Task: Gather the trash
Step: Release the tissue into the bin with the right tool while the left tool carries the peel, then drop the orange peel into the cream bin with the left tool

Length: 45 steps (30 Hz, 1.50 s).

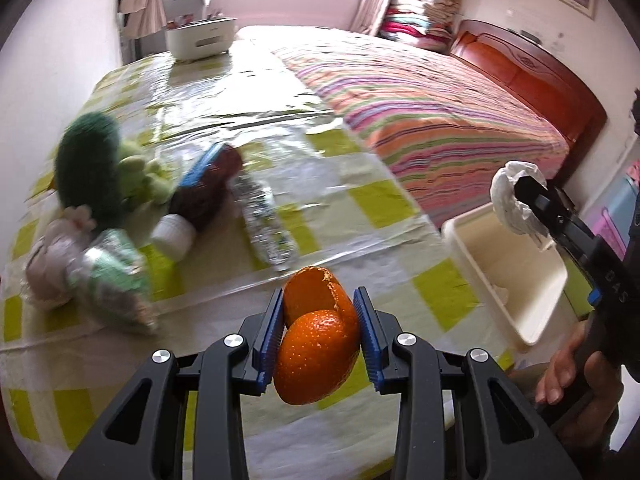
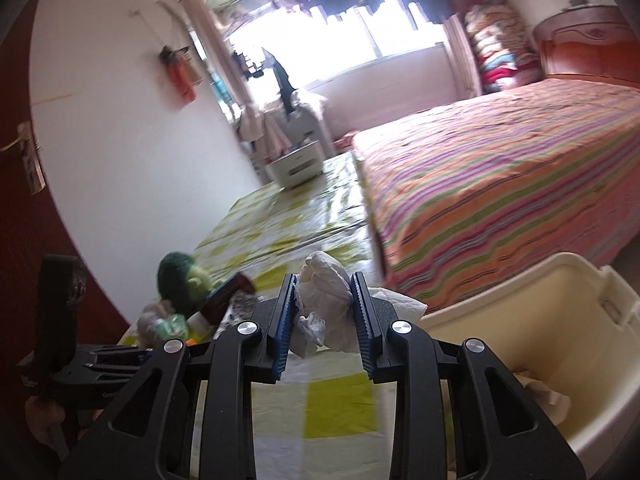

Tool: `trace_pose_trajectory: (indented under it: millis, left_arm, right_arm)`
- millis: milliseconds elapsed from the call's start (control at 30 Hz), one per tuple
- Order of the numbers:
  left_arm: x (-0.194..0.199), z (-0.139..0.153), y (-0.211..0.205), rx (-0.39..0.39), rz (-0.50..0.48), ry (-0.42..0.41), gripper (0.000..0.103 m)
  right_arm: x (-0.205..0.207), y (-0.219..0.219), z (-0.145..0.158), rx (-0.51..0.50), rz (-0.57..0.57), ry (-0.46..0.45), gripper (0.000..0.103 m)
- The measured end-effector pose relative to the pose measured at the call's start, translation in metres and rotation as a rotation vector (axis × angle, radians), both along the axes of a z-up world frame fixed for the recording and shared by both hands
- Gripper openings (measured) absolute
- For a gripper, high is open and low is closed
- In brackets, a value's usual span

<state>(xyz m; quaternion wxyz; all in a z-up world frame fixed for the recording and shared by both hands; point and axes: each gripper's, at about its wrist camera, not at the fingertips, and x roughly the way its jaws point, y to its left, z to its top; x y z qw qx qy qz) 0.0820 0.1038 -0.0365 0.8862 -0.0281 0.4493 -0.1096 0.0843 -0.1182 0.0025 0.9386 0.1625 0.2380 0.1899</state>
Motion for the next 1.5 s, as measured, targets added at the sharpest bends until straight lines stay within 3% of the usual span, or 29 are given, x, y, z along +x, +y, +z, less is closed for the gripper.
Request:
trace_pose_trajectory:
  millis: [333,433,567,667,867,1200,1500]
  left_arm:
    - [0.006,0.002,-0.044,-0.017,-0.091,0.002,0.034]
    - [0.007,0.001,-0.054,-0.024,-0.111,0.003,0.034]
    - [0.008,0.002,-0.064,-0.029,-0.133,0.002,0.034]
    - [0.008,0.003,-0.071,-0.034,-0.148,0.0,0.035]
    - [0.01,0.003,-0.078,-0.06,-0.162,0.005,0.035]
    - [0.017,0.003,-0.105,-0.185,-0.208,0.008,0.035]
    - [0.02,-0.003,-0.144,-0.242,-0.264,0.016,0.035]
  right_arm:
    - [-0.013,-0.034,0.0,0.002,-0.155,-0.034,0.03]
    - [-0.014,-0.041,-0.001,0.006,-0.187,-0.032,0.035]
    - [-0.014,-0.048,-0.004,0.02,-0.224,-0.028,0.052]
    - [-0.015,-0.054,-0.005,0.036,-0.244,-0.033,0.058]
    - [-0.025,-0.069,0.002,0.087,-0.293,-0.081,0.062]
    - [-0.051,-0.094,0.012,0.157,-0.392,-0.195,0.067]
    - [-0.057,-0.111,0.007,0.203,-0.44,-0.211,0.068]
